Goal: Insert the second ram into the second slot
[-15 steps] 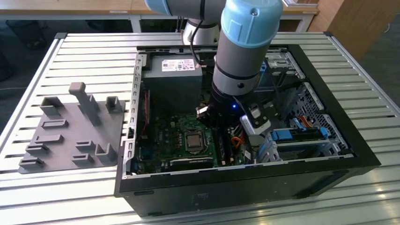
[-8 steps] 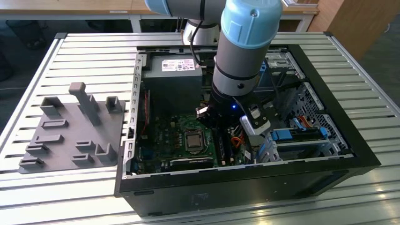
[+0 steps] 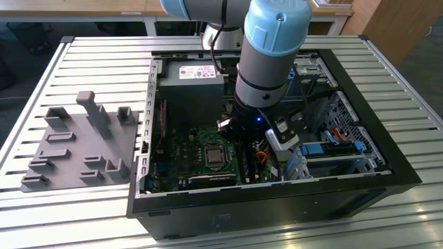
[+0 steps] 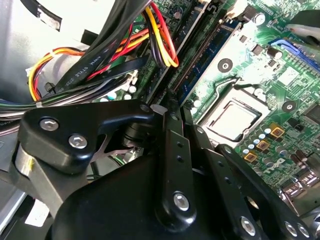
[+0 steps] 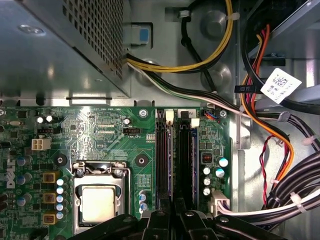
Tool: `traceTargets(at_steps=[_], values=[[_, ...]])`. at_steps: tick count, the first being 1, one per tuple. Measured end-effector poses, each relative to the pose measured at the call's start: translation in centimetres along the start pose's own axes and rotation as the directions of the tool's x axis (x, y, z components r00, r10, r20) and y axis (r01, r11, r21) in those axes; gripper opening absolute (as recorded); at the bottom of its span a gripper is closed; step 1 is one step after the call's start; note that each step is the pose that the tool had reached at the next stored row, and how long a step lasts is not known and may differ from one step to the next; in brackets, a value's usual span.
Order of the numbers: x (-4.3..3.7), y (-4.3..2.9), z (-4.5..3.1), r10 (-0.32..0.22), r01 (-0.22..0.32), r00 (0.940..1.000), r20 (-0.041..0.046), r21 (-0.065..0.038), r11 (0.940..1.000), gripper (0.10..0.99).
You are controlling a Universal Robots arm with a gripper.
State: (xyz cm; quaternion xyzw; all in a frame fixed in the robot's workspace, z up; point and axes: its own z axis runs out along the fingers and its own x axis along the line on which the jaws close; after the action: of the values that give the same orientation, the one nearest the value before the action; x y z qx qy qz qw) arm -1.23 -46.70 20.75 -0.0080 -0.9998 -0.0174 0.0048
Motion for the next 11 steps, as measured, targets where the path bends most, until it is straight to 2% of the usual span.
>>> traceTargets(at_steps=[8, 9, 11], values=[[0.00, 0.00, 0.09, 0.000, 0.000, 1.0000, 0.0000, 0.000, 1.0000, 0.149], [0.00, 0.00, 0.10, 0.000, 0.000, 1.0000, 0.0000, 0.000, 1.0000, 0.212], [0.00, 0.00, -0.03, 0.000, 0.000, 1.0000, 0.0000, 0.000, 1.0000, 0.212]])
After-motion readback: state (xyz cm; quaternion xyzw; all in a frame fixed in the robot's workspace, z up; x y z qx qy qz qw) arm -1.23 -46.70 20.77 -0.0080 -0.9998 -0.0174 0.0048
